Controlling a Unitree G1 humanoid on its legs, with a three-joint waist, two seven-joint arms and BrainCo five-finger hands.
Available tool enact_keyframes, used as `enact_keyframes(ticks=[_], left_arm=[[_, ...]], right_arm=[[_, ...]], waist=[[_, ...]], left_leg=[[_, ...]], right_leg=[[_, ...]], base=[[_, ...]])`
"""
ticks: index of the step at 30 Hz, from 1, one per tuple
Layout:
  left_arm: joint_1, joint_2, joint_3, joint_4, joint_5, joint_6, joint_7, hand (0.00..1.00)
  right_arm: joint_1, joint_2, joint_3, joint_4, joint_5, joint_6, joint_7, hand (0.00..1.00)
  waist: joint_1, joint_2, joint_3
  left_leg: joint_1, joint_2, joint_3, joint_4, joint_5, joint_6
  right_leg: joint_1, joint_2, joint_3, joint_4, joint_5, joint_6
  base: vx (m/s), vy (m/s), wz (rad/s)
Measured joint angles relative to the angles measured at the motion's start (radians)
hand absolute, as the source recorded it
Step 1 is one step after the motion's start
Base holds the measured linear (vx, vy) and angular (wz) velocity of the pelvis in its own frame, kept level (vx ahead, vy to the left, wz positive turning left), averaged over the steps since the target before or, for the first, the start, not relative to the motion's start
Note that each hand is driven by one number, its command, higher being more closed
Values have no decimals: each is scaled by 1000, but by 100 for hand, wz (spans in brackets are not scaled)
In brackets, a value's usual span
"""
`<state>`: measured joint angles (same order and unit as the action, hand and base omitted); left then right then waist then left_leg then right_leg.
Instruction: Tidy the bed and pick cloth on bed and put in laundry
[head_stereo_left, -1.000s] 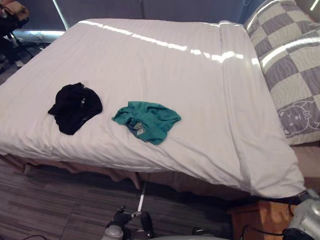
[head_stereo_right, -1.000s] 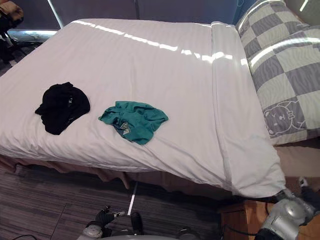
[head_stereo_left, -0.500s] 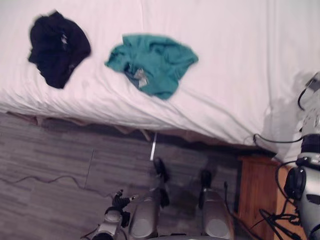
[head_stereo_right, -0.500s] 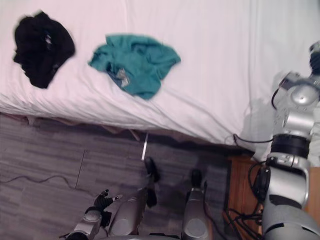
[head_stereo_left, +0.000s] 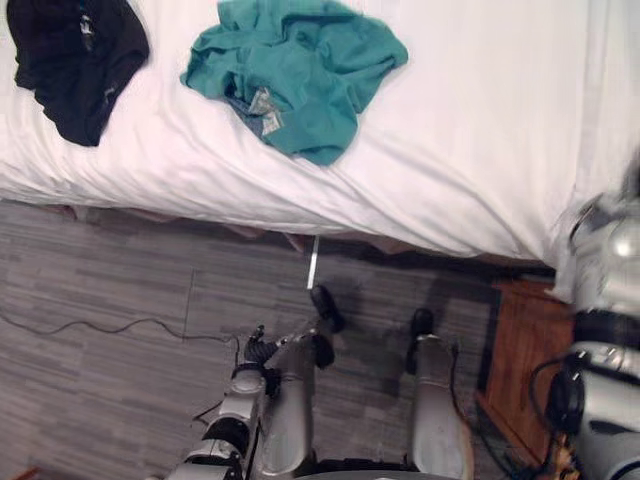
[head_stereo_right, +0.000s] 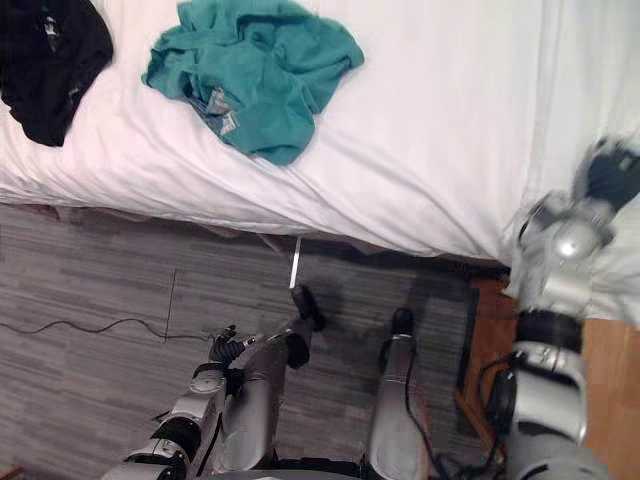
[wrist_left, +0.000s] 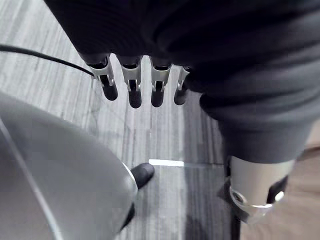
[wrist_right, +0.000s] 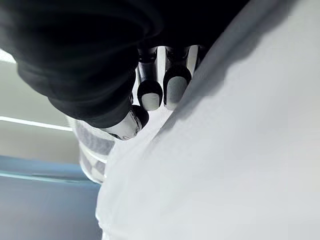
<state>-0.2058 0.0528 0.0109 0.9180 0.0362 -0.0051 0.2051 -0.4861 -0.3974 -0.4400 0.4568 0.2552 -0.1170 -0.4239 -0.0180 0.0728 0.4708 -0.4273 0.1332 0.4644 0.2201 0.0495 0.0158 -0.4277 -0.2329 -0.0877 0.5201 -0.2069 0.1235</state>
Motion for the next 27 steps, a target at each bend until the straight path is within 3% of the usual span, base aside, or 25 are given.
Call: enact_keyframes(ticks=[2, 3, 6, 9, 13, 14, 17, 19, 20, 21, 23, 24, 26, 27], left_arm=[[29, 1, -5, -7, 10, -1, -1, 0], [59, 6, -7, -8, 17, 0, -1, 0], [126, 14, -11, -2, 28, 2, -5, 0], [159, 19, -20, 41, 57, 12, -11, 0], [170, 21, -15, 97, 99, 21, -32, 0], [171, 19, -4, 114, 111, 22, -33, 0], [167, 13, 34, 106, 113, 20, -49, 0], [167, 10, 57, 111, 108, 19, -51, 0], [167, 10, 88, 114, 93, 19, -51, 0], [168, 17, 119, 118, 87, 23, -51, 0], [164, 37, 121, 117, 84, 22, -51, 0], [164, 54, 121, 110, 83, 22, -51, 0], [162, 69, 122, 92, 81, 23, -52, 0], [158, 78, 120, 90, 81, 22, -51, 0]], right_arm=[[74, 50, -14, 42, -1, 0, 19, 100], [122, 83, -27, 91, -4, 1, 39, 0], [230, 157, -69, 196, -31, 4, 80, 0], [298, 204, -94, 322, -75, 27, 128, 0], [384, 258, -118, 486, -159, 113, 206, 0], [404, 274, -108, 543, -190, 145, 232, 0], [469, 317, -70, 631, -239, 190, 270, 0], [527, 315, -54, 640, -278, 207, 296, 0], [548, 319, -54, 640, -291, 207, 299, 0], [550, 318, -53, 633, -297, 206, 299, 0], [563, 318, -49, 629, -296, 206, 299, 0], [565, 323, -42, 629, -295, 207, 298, 0], [562, 324, -27, 627, -293, 204, 298, 0], [562, 321, -29, 627, -282, 202, 294, 0]], waist=[[-7, -26, -12], [-23, -47, -25], [-25, -84, -108], [-25, -98, -165], [-24, -94, -219], [-28, -84, -223], [-29, -63, -216], [-29, -51, -213], [-30, -49, -214], [-31, -49, -215], [-42, -50, -215], [-58, -56, -218], [-58, -72, -224], [-51, -73, -227]], left_leg=[[82, -18, -17, -45, 13, -18], [143, -34, -41, -82, 23, -28], [236, -68, -56, -195, 63, -36], [347, -91, -60, -317, 117, -35], [425, -98, -89, -316, 113, -39], [424, -91, -93, -272, 73, -49], [256, -1, -106, 138, -70, -72], [209, 32, -92, 302, -85, -91], [208, 70, -68, 381, -149, -72], [200, 141, -53, 433, -208, -73], [176, 238, -103, 374, -218, -70], [133, 287, -193, 263, -201, -96], [82, 321, -331, 147, -179, -132], [75, 333, -436, 76, -171, -128]], right_leg=[[103, -5, -32, -49, 0, 0], [175, -10, -61, -91, -1, 0], [267, -10, -96, -166, -1, 6], [357, 8, -103, -237, 10, 12], [453, 9, -103, -289, 13, 17], [475, 7, -103, -298, 13, 17], [502, 4, -111, -294, 14, 18], [536, -20, -99, -294, 14, 24], [529, -36, -97, -299, 15, 27], [528, -51, -88, -305, 22, 44], [525, -68, -97, -321, 23, 56], [509, -85, -108, -314, 21, 86], [486, -125, -105, -314, 25, 125], [488, -159, -103, -319, 27, 132]], base=[[99, -39, 34], [123, -45, 40], [184, -54, 24], [207, -75, -8], [162, -97, -13], [100, -44, -10], [22, -19, -4], [-52, 97, -28], [-103, 187, -62], [-86, 187, -58], [35, 325, 0], [83, 416, 40], [138, 548, 28], [188, 664, 5]])
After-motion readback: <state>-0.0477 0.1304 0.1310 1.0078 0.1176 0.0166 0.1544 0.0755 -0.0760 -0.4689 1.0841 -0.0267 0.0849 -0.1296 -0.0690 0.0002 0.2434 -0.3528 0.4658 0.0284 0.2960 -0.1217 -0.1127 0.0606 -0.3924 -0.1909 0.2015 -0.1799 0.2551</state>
